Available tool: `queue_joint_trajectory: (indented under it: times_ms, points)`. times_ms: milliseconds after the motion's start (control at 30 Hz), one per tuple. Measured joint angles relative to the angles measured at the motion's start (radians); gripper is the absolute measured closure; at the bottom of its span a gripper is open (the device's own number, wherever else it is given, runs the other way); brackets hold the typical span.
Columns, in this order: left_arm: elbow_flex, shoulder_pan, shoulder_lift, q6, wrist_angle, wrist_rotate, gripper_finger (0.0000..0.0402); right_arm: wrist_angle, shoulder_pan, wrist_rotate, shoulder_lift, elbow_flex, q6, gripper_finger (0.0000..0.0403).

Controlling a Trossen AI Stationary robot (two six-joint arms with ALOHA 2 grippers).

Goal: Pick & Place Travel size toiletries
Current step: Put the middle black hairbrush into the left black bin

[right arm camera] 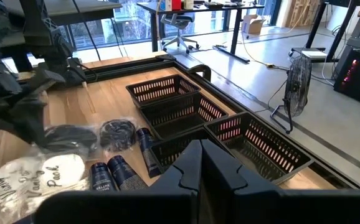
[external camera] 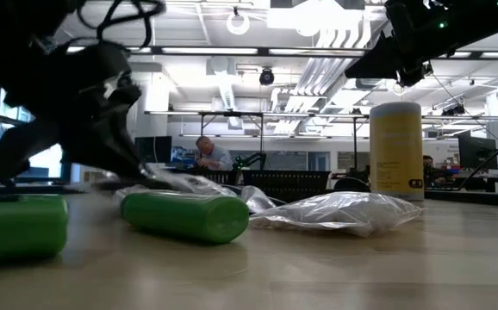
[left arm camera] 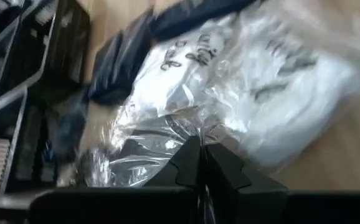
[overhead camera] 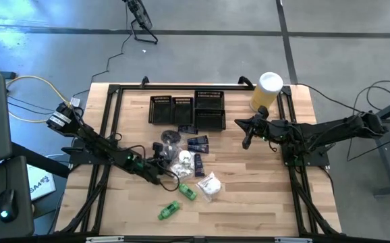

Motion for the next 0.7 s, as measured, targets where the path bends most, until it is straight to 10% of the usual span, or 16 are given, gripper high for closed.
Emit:
queue_joint_trajectory:
  times_ms: [700]
  points:
    - [0.317, 0.022, -0.113, -0.014, -0.472, -0.059, 0.0400, -0.006, 0.000, 0.000, 0.000, 0.000, 0.000, 0.0401]
